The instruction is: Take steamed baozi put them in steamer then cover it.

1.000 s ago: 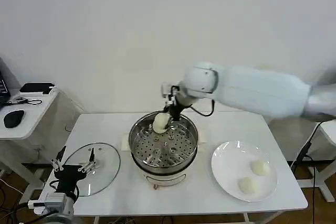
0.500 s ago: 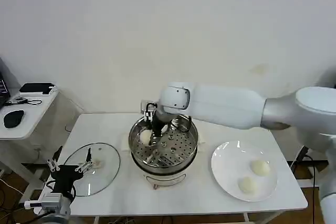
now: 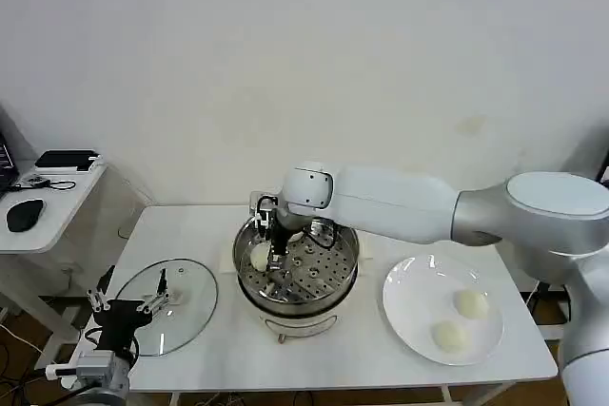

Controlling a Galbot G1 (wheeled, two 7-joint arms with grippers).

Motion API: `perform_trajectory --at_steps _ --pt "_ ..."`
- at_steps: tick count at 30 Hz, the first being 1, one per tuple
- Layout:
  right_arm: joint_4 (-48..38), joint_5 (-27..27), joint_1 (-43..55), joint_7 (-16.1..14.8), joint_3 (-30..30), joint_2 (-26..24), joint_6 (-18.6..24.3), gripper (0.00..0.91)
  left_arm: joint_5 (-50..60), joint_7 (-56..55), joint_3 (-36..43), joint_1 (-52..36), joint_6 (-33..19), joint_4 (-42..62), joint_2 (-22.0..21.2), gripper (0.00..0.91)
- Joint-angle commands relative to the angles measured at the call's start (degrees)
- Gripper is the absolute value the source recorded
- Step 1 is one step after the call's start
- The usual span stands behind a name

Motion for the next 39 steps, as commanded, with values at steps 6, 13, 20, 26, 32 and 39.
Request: perform_trajectory --at_steps 6,13,20,26,32,39 --pt "7.69 -0.36 9.69 -1.13 -0.32 -8.24 1.51 0.907 -0.04 0.01 0.25 0.20 0.05 -0.43 0.12 0.907" --pt "16.98 -5.17 15.28 -8.52 -2.35 -24.11 6.94 0.907 -0.41 0.03 0.25 0.50 0.17 -1.15 0.17 0.907" --pt "26.73 -18.72 14.06 -15.31 -3.20 -45.53 14.82 0.907 -0.23 0.06 1.47 0.58 0.33 -1.58 0.58 0.907" --pt "30.86 -27.24 5.04 -18.62 0.64 -57.85 19.25 0.907 0.08 0.05 2.61 0.51 0.33 -0.88 1.15 0.907" --pt "30.96 -34.94 -10.61 -20.90 12.91 -65.96 24.70 0.907 0.75 0.03 3.50 0.32 0.37 -0.16 1.11 0.907" --pt "31.57 -43.08 -29.44 -21.80 24.65 -69.65 28.58 0.907 1.00 0.01 3.87 0.30 0.30 0.58 0.84 0.907"
